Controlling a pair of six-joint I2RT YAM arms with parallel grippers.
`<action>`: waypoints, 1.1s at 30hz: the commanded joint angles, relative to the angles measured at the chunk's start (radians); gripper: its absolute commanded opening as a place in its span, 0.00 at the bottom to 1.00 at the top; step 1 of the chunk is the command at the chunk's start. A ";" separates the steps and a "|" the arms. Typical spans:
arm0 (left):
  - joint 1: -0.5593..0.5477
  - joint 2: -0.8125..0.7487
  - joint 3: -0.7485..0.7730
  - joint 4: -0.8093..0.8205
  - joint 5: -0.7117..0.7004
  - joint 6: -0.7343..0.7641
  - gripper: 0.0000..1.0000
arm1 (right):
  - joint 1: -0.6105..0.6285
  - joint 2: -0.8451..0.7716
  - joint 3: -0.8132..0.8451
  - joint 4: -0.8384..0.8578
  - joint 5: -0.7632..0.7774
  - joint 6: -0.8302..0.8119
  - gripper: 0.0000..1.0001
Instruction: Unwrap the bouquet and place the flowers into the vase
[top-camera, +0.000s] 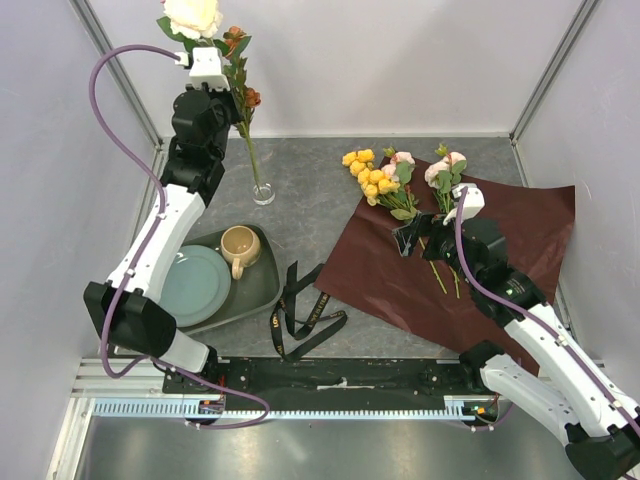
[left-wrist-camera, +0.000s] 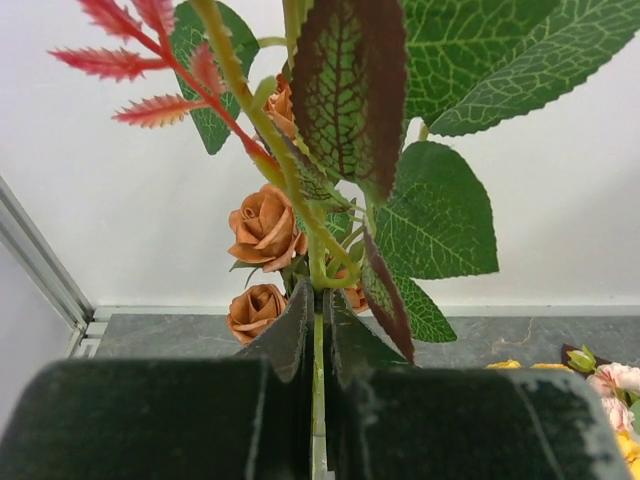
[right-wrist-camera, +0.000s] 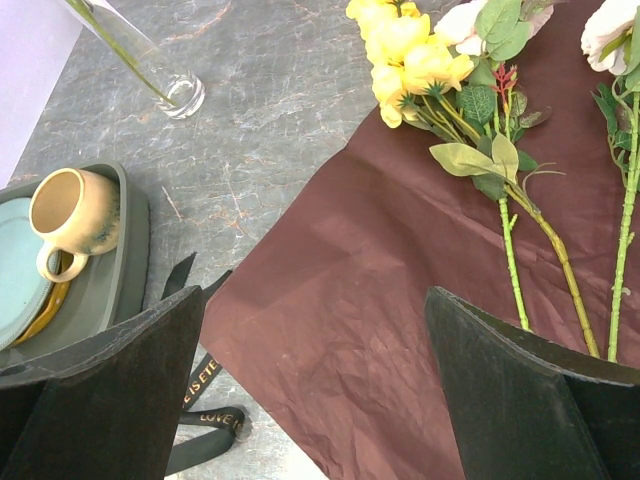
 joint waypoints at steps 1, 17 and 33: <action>0.005 0.024 -0.020 0.103 -0.050 -0.037 0.02 | 0.003 0.002 0.025 0.012 0.021 -0.002 0.98; 0.006 0.109 -0.068 0.129 -0.084 -0.057 0.02 | 0.001 0.020 0.017 0.015 0.029 -0.013 0.98; 0.005 0.063 -0.060 -0.013 -0.073 -0.108 0.55 | 0.001 0.042 0.016 0.018 0.029 -0.024 0.98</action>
